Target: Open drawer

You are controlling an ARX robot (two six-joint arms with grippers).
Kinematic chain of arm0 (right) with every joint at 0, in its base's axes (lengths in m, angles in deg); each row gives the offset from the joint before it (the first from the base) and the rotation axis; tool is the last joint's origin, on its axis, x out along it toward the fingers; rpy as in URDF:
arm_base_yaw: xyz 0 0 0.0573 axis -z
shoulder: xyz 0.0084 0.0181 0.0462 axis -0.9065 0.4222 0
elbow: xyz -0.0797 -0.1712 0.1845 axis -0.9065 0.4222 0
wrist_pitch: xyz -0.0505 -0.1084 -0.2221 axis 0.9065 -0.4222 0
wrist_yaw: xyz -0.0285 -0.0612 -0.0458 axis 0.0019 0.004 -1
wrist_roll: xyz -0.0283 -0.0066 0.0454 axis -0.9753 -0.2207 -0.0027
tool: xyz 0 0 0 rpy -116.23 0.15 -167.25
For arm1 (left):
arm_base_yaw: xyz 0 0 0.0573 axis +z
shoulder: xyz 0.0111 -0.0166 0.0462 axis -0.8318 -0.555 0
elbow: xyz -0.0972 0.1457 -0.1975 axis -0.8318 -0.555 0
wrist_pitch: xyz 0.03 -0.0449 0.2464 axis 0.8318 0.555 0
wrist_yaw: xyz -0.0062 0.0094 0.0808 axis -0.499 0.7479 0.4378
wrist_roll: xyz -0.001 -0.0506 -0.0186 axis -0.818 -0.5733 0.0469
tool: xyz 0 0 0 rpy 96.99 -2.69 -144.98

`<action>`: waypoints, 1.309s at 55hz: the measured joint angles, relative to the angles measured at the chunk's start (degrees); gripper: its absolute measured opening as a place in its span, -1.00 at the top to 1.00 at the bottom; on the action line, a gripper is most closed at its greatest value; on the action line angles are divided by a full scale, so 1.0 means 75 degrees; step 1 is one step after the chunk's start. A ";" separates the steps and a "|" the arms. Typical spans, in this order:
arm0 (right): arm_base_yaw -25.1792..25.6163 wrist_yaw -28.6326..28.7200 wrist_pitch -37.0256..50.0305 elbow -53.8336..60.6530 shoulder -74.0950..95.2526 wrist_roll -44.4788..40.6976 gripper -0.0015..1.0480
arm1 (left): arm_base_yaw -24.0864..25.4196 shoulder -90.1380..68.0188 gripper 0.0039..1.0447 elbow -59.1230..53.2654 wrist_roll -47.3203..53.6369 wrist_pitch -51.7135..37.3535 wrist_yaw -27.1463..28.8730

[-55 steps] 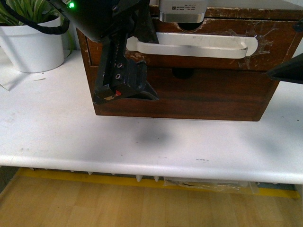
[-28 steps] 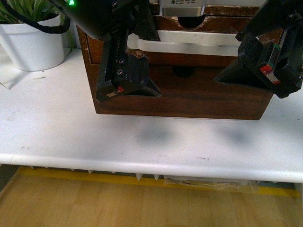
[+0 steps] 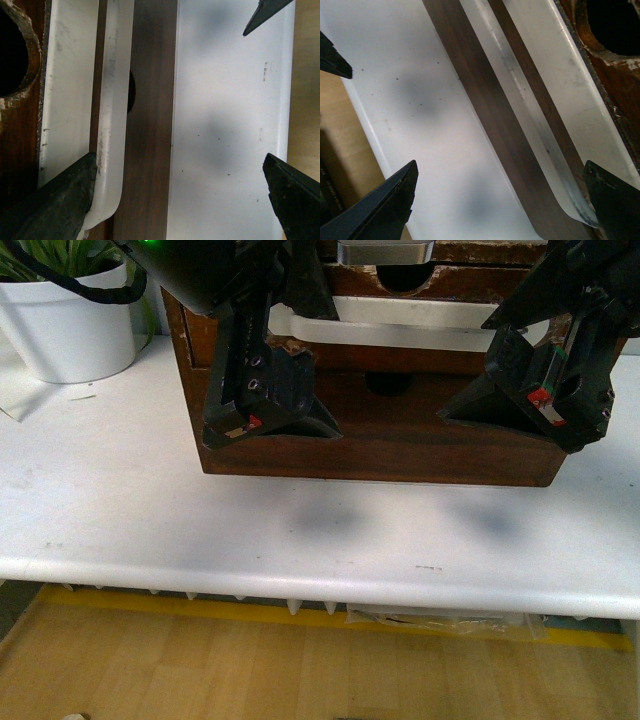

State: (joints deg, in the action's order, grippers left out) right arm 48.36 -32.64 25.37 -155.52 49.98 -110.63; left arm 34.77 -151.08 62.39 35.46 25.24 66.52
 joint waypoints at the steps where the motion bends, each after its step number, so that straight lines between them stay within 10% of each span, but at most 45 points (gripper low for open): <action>1: 0.0003 0.0064 -0.0114 -0.0032 0.0000 -0.0041 -0.83 | -0.0003 0.0003 -0.89 0.0000 0.0026 0.0052 0.0000; 54: -0.0423 0.0804 -0.2008 0.0527 -0.0833 -0.1023 -0.83 | -0.0428 0.1466 -0.89 -0.1058 0.0819 0.1862 -0.0219; 72: -0.0300 0.1137 -0.0758 0.1507 -0.2197 -0.0370 -0.83 | -0.0793 0.3348 -0.89 -0.2503 -0.0723 -0.0749 -0.1332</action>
State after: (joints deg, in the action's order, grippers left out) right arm 46.11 -24.11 19.69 -144.22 33.50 -113.40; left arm 28.82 -125.96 43.61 30.04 19.62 56.53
